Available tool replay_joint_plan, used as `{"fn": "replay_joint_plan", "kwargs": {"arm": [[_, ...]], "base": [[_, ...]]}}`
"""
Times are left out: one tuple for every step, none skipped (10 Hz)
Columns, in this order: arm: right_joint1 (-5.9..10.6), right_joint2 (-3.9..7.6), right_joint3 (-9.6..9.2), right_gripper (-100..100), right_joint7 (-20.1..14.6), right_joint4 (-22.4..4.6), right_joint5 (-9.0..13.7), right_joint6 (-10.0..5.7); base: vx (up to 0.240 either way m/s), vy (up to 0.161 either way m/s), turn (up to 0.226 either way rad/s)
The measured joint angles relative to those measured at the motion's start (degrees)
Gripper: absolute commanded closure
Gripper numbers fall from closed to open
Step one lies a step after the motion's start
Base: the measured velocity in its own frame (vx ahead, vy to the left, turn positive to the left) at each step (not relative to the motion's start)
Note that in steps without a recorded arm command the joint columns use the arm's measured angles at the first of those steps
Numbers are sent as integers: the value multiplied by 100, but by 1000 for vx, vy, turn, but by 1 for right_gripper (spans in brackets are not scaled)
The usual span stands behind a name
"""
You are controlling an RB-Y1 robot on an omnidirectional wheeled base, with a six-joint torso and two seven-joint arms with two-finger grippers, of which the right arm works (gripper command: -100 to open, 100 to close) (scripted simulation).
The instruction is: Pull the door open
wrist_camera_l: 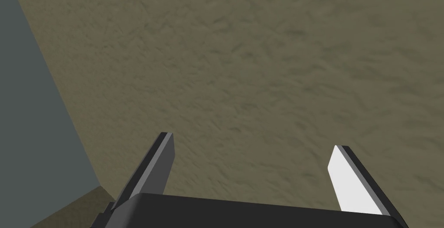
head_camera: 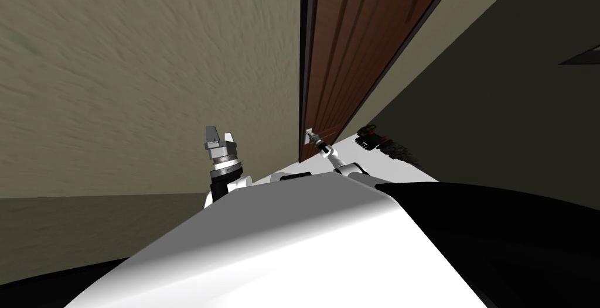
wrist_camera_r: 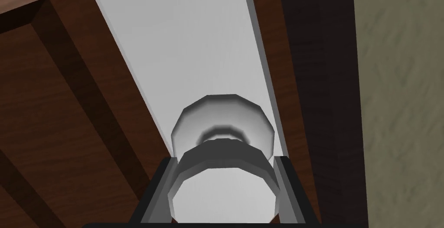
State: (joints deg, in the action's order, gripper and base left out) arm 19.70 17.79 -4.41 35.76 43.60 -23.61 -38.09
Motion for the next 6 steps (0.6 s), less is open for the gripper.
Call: {"fn": "replay_joint_plan", "kwargs": {"arm": [[2,5,3,100,-161,8,92,17],[-2,7,11,100,-321,20,185,37],[-23,4,17,100,-482,66,289,77],[-27,-1,21,100,-643,67,403,93],[-16,-4,20,100,-752,45,456,86],[-15,-3,31,100,-872,33,537,88]], "base": [[-65,-58,144],[-73,-86,160],[-69,-94,156],[-53,-54,69],[-55,-35,96],[-63,-55,143]]}}
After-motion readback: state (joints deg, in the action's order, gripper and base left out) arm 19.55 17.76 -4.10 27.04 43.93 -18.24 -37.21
